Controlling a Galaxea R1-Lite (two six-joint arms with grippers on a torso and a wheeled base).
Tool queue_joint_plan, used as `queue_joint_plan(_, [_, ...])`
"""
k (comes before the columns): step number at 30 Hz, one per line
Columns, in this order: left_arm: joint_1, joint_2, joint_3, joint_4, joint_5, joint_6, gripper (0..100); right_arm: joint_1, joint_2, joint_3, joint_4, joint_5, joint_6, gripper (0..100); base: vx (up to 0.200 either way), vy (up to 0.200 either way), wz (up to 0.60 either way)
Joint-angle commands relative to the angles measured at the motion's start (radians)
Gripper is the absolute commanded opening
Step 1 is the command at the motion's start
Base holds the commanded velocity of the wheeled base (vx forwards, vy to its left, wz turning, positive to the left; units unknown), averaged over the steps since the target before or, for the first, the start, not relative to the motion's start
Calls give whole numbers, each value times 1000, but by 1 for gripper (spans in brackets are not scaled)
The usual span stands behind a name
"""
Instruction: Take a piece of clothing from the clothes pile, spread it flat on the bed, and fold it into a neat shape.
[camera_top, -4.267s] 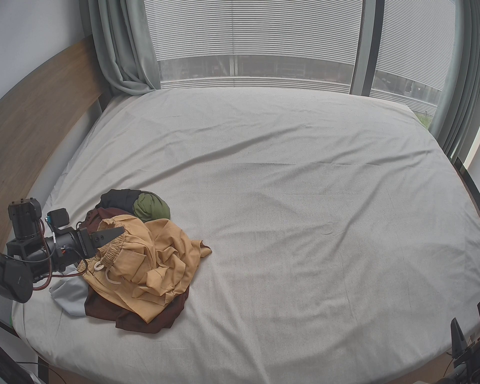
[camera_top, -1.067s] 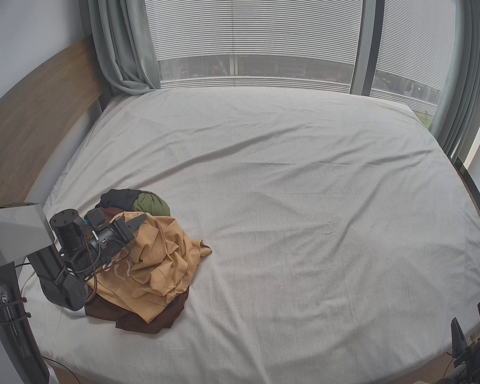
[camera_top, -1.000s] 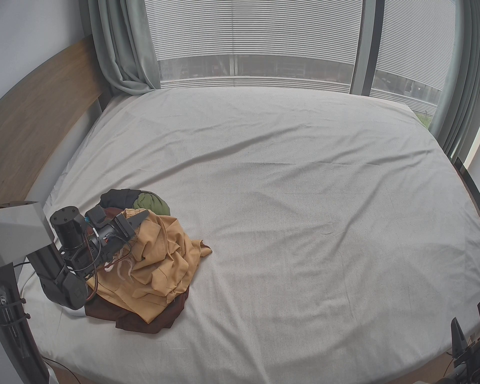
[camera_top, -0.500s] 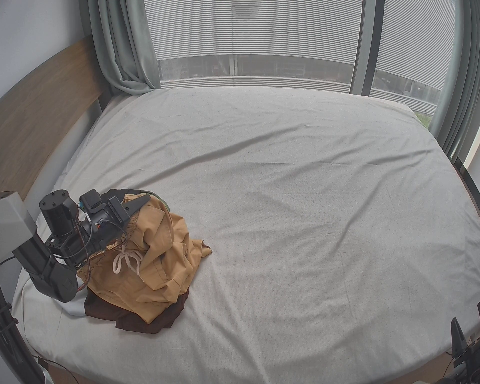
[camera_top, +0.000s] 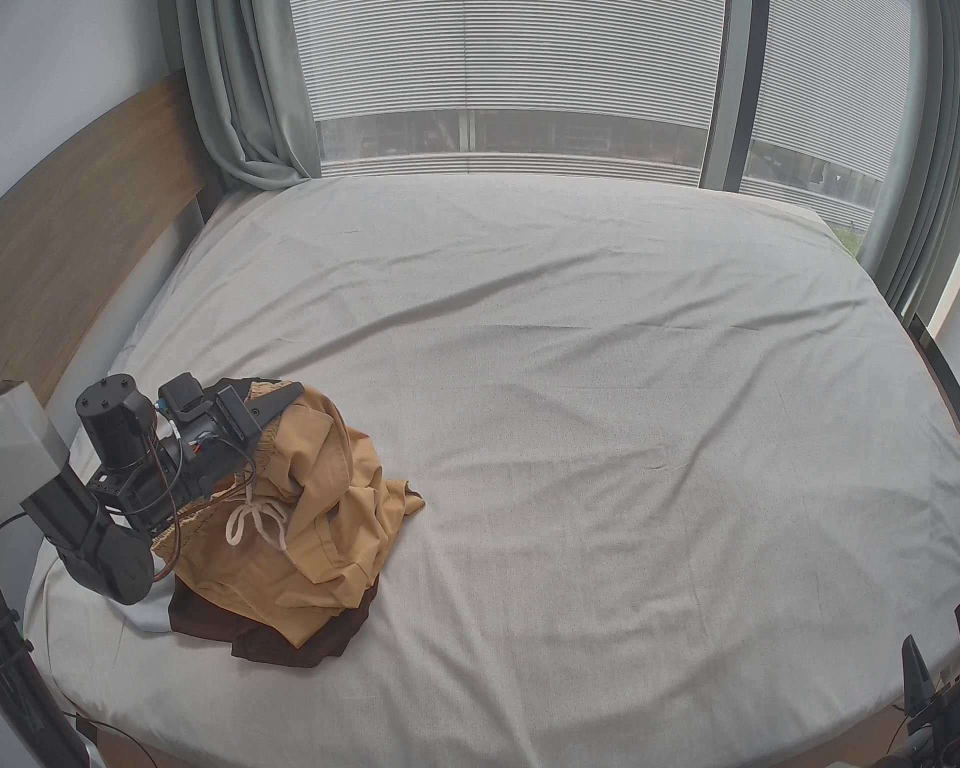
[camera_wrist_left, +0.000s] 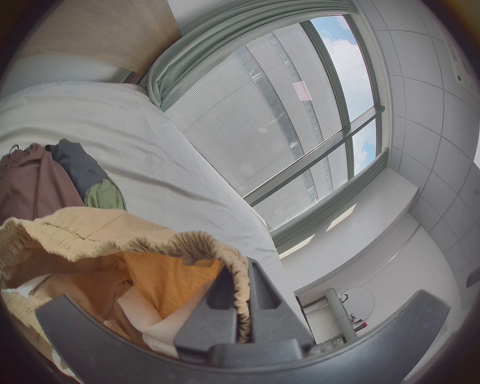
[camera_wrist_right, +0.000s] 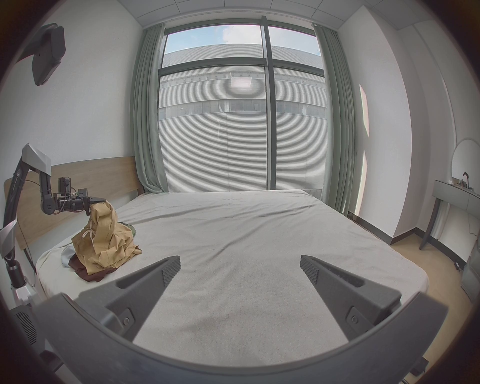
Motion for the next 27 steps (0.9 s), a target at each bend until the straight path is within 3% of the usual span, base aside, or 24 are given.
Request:
queue_joint_plan(1, [-28,-6,-2,-4,0,-42,0,0,-13,18,0,0,-1,100,0,0,0])
queue_joint_plan(5, [-49,-24,-22,-13,8,-162,0,0,-13,18,0,0,0,100,0,0,0])
queue_joint_plan(12, [-54,-101,-29,-1,5,-285,0,0,-13,18,0,0,0,100,0,0,0])
queue_joint_plan(27, [-112,-146,-9,-10,6,-312,0,0,-13,18,0,0,0,100,0,0,0])
